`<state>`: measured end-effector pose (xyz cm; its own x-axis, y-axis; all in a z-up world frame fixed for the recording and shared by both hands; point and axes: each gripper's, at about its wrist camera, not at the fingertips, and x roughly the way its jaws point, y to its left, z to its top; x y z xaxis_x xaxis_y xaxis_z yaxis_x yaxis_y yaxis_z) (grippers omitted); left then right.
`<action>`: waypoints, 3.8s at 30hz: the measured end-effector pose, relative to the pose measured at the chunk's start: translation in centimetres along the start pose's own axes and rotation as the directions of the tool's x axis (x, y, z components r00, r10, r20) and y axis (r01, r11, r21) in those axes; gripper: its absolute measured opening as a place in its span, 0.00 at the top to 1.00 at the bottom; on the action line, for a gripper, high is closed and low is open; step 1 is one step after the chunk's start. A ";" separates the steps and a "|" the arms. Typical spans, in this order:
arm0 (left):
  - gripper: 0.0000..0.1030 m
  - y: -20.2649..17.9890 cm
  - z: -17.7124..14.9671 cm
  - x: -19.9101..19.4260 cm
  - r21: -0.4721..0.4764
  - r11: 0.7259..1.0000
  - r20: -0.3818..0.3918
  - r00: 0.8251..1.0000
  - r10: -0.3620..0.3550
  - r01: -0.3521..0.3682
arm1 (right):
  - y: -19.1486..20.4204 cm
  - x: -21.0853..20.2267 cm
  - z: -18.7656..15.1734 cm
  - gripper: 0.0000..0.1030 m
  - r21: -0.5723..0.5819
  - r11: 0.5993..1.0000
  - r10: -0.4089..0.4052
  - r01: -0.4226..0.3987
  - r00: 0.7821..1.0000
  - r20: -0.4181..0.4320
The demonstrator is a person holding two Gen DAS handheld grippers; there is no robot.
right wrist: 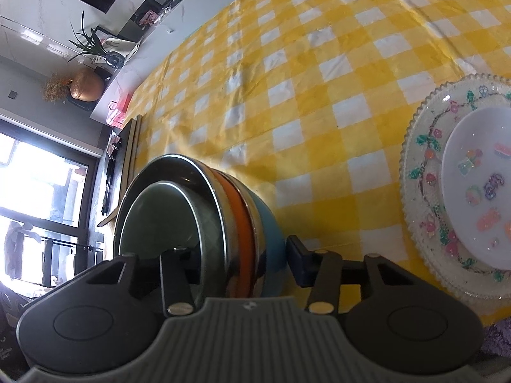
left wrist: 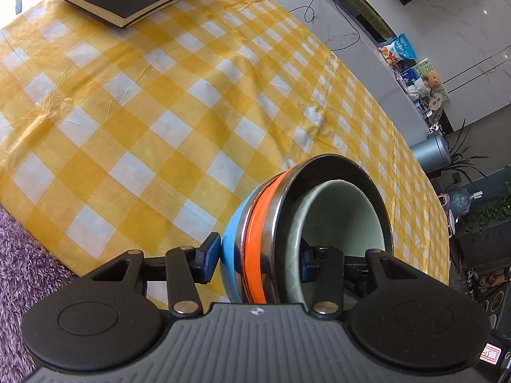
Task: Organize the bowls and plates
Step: 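Carry the bowl stack with both tools over the plate stack, then lower the bowl stack onto the small white plate and open both tools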
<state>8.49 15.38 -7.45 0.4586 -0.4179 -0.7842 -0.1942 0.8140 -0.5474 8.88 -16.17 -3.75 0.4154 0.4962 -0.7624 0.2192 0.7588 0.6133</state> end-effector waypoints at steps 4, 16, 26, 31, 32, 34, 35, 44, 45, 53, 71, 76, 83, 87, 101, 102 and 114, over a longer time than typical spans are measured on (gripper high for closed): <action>0.50 -0.2 -0.1 -0.1 0.008 1.000 0.005 1.000 0.005 -0.005 | 0.2 -0.2 -0.1 0.55 -0.015 1.000 -0.013 0.014 1.000 0.008; 0.50 -1.9 -1.3 -0.8 0.047 0.999 0.010 1.000 0.012 -0.012 | -0.7 -1.7 -0.3 0.56 -0.007 1.000 -0.013 0.013 1.000 0.021; 0.50 -5.0 -2.8 -1.3 0.089 0.996 0.005 1.000 -0.015 0.014 | -2.1 -5.2 0.0 0.57 0.001 1.000 -0.010 0.010 0.999 0.047; 0.50 -7.2 -3.7 -1.3 0.117 0.992 -0.008 0.999 -0.035 0.035 | -3.5 -7.7 0.3 0.57 0.019 1.000 -0.008 0.007 0.997 0.075; 0.50 -7.7 -3.9 -1.2 0.119 0.992 -0.012 0.999 -0.038 0.039 | -3.9 -8.2 0.5 0.57 0.023 1.000 -0.009 0.007 0.997 0.080; 0.50 -8.8 -4.2 -1.0 0.125 0.991 -0.020 0.999 -0.043 0.045 | -4.5 -9.1 0.7 0.58 0.033 0.999 -0.010 0.007 0.995 0.096; 0.50 -9.3 -4.4 -0.9 0.130 0.990 -0.022 0.999 -0.045 0.048 | -4.9 -9.6 0.8 0.58 0.038 0.999 -0.010 0.006 0.995 0.103; 0.50 -13.3 -6.0 0.5 0.173 0.983 -0.054 0.997 -0.054 0.062 | -8.6 -13.2 1.5 0.59 0.092 0.996 -0.010 -0.005 0.987 0.159; 0.50 -13.7 -6.1 0.7 0.176 0.982 -0.057 0.997 -0.053 0.062 | -8.9 -13.4 1.5 0.59 0.098 0.995 -0.011 -0.005 0.987 0.163; 0.50 -16.7 -7.2 2.9 0.207 0.975 -0.100 0.993 -0.068 0.087 | -11.9 -15.8 2.3 0.59 0.149 0.989 -0.036 0.004 0.977 0.212; 0.50 -17.3 -7.5 7.0 0.183 0.981 -0.166 0.986 -0.026 0.057 | -15.0 -14.3 3.4 0.59 0.220 0.975 -0.070 0.026 0.978 0.197; 0.50 -17.2 -7.4 7.3 0.176 0.983 -0.166 0.986 -0.031 0.061 | -15.1 -14.0 3.6 0.58 0.214 0.976 -0.071 0.028 0.977 0.199; 0.50 -16.8 -7.5 7.2 0.178 0.981 -0.170 0.984 -0.047 0.078 | -14.4 -14.0 3.6 0.56 0.195 0.980 -0.090 0.051 0.976 0.196; 0.49 -16.9 -7.6 7.1 0.189 0.979 -0.168 0.985 -0.045 0.077 | -14.2 -14.1 3.5 0.56 0.186 0.981 -0.097 0.060 0.975 0.199; 0.35 -18.3 -7.9 5.9 0.307 0.949 -0.108 0.994 -0.033 0.065 | -13.3 -14.3 3.6 0.38 0.126 0.987 -0.124 0.097 0.966 0.228; 0.34 -18.5 -7.8 5.6 0.322 0.944 -0.101 0.994 -0.038 0.069 | -13.2 -14.4 3.7 0.37 0.118 0.988 -0.123 0.097 0.964 0.235; 0.31 -19.3 -8.5 1.8 0.479 0.875 -0.010 0.997 -0.072 0.068 | -10.0 -15.9 2.8 0.32 -0.061 0.975 -0.177 0.212 0.919 0.352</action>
<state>5.67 -4.51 -0.85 0.4629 -0.4791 -0.7458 0.2765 0.8774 -0.3921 2.59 -32.83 2.82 0.6540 0.1728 -0.7365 0.2475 0.8711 0.4242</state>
